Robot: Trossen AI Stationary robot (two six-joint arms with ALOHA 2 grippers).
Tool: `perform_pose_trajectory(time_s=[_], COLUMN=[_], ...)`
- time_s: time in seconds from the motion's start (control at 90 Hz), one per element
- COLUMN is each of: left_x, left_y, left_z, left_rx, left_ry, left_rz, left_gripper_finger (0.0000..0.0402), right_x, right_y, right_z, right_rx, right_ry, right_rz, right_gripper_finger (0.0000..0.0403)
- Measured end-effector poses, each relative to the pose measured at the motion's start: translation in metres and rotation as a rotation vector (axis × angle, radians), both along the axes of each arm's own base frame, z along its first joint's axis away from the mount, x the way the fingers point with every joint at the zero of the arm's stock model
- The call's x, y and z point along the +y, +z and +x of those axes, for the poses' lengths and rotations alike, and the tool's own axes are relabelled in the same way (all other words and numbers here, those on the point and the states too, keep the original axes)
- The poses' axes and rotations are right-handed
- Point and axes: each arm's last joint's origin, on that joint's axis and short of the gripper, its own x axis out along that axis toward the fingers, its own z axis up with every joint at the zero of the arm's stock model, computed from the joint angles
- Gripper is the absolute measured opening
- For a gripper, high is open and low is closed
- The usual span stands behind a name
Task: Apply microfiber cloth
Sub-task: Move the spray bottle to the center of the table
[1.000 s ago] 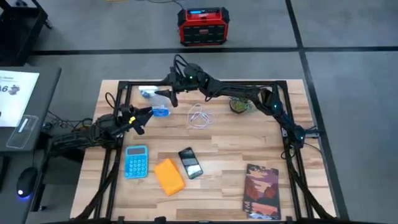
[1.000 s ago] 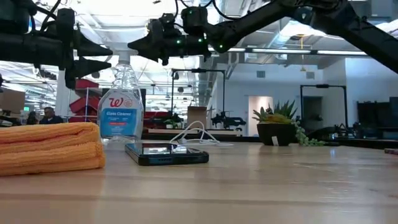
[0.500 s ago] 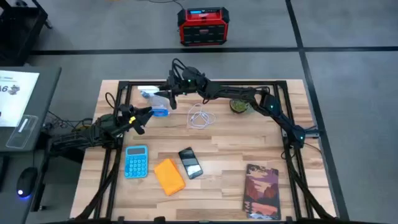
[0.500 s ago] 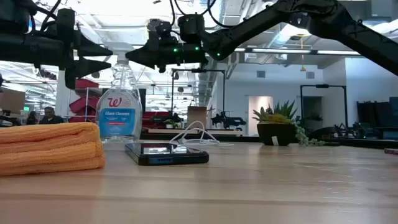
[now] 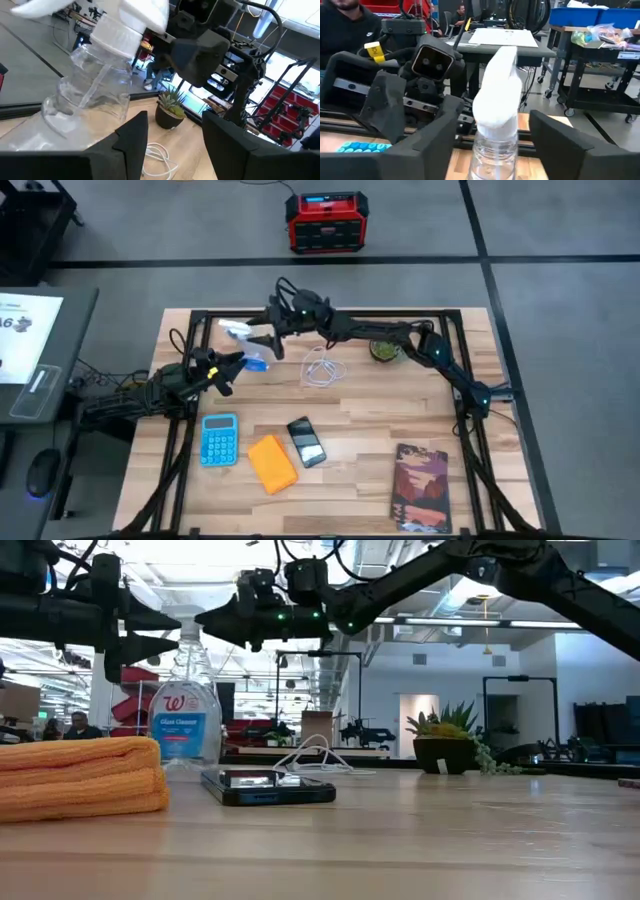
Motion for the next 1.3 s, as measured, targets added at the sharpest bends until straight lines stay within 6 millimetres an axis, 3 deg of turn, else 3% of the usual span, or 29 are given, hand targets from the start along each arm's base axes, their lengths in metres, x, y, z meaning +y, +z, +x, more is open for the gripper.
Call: perform_pose_trajectory(time_s=[0.222,0.456,0.6,0.844,1.211,1.3], left_x=[0.0,0.0,0.0,0.0,0.0,0.0], left_y=[0.0,0.0,0.0,0.0,0.0,0.0], left_z=[0.0,0.0,0.0,0.0,0.0,0.0], left_rx=[0.001,0.001,0.001,0.0,0.001,0.001], left_ry=[0.0,0.0,0.0,0.001,0.002,0.002], left_rz=[0.0,0.0,0.0,0.0,0.0,-0.001], left_gripper_finger=[0.0162,0.0162,0.0162,0.0162,0.0162,0.0162], right_x=[0.002,0.014,0.014,0.013,0.013,0.012], right_y=[0.001,0.003,0.004,0.005,0.005,0.005], right_z=[0.002,0.006,0.006,0.006,0.006,0.005], right_rx=[-0.008,-0.028,-0.035,-0.04,-0.036,-0.036], right_ry=[-0.092,-0.1,-0.13,-0.135,-0.134,-0.136], right_rz=[-0.003,-0.033,-0.036,-0.032,0.009,0.013], right_gripper_finger=[0.0254,0.0223,0.0185,0.0085,0.0005,0.0003])
